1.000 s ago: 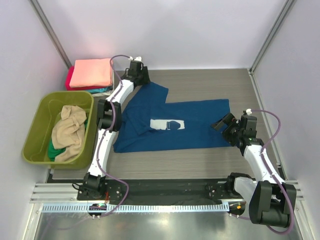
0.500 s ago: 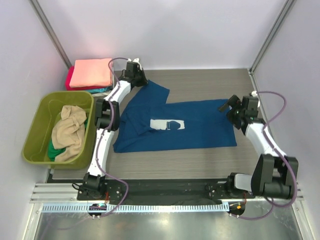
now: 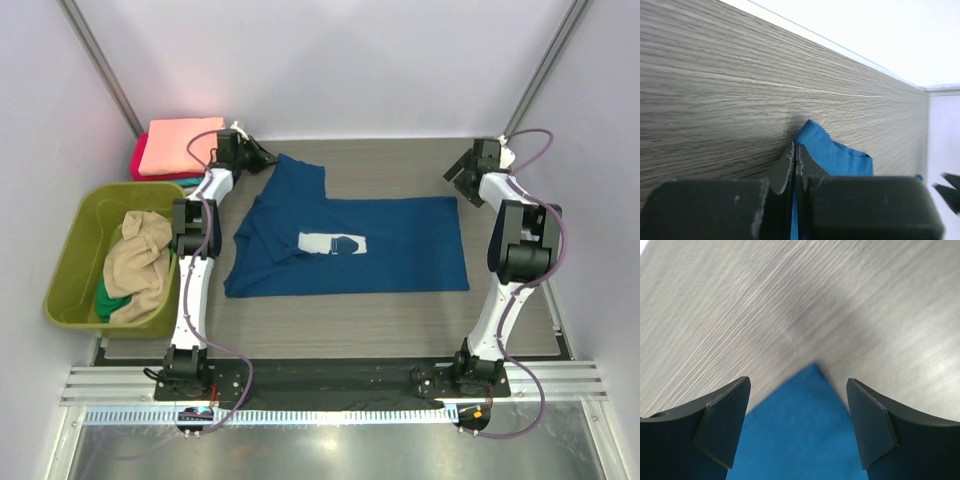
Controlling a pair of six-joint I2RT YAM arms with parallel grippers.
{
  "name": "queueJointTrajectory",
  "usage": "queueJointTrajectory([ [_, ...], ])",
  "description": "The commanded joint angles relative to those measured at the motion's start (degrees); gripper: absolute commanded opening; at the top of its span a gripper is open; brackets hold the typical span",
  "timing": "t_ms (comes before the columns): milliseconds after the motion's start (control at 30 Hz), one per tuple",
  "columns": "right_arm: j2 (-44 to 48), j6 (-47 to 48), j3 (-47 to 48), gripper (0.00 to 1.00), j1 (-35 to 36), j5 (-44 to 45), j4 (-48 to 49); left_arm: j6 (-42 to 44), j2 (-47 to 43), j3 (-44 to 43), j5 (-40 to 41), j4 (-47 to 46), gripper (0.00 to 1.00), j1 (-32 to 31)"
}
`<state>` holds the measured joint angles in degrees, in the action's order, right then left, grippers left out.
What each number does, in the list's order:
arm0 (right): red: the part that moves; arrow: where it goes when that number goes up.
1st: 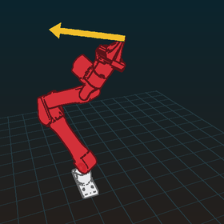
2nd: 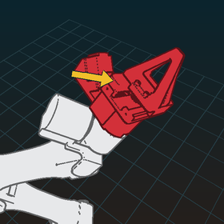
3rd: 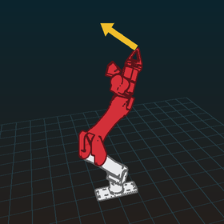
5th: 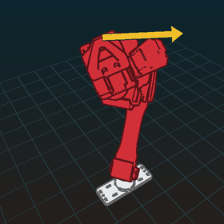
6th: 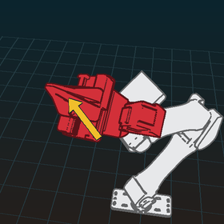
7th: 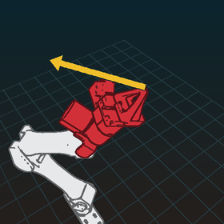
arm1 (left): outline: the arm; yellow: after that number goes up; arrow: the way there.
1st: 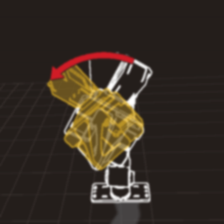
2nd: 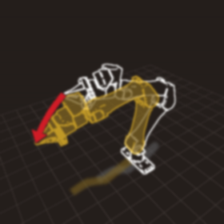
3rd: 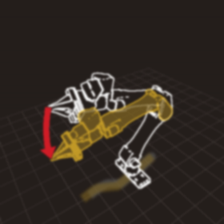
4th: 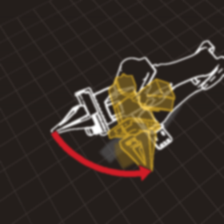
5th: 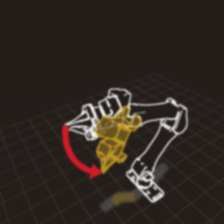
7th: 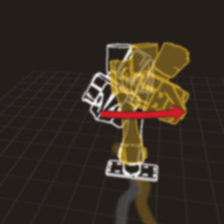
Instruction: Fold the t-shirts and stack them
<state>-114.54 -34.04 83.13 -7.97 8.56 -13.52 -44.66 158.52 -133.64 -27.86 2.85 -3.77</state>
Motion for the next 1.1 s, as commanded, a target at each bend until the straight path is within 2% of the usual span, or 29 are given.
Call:
queueJointTrajectory([
  [0, -3.22, 2.05, 6.59, 0.82, 0.23, 2.52, -2.48, -3.41, 0.57, 2.59, -1.33, -4.07, 0.0, 0.52],
  [200, -6.48, 1.96, 8.01, 0.75, 0.85, 0.94, -3.62, -4.03, 0.83, 2.86, -2.03, -5.31, 0.0, 0.78],
  [400, -7.27, 2.05, 6.96, 0.62, 1.99, 1.03, -3.62, -4.38, 0.83, 3.21, -2.2, -5.84, 0.0, 0.78],
  [433, -7.71, 2.05, 6.96, 0.56, 1.99, 0.94, -3.45, -4.38, 0.83, 3.21, -2.38, -6.01, 0.0, 0.87],
  [600, -8.42, 1.96, 6.43, 0.41, 2.08, 1.2, -3.53, -4.55, 0.65, 3.57, -2.64, -6.54, 0.0, 0.87],
  [700, -8.51, 2.23, 6.34, 0.26, 1.99, 1.37, -3.36, -4.73, 0.56, 4.27, -2.73, -7.33, 0.0, 0.96],
  [767, -8.59, 2.49, 6.16, 0.2, 1.99, 1.55, -3.18, -4.91, 0.56, 4.18, -3.08, -7.69, 0.0, 0.96],
  [867, -8.6, 2.23, 5.73, 0.03, 1.99, 1.2, -3.01, -5.08, 1.0, 3.48, -3.52, -7.77, 0.0, 1.04],
  [1000, -6.76, 0.3, 3.89, 0.01, 1.99, -0.64, -2.66, -5.61, 2.23, 1.37, -3.52, -6.46, 0.0, 1.05],
  [1067, -5.7, -0.15, 3.53, 0.01, 1.99, -2.66, -2.65, -4.82, 0.57, 3.2, -3.52, -6.54, 0.0, 1.05],
])
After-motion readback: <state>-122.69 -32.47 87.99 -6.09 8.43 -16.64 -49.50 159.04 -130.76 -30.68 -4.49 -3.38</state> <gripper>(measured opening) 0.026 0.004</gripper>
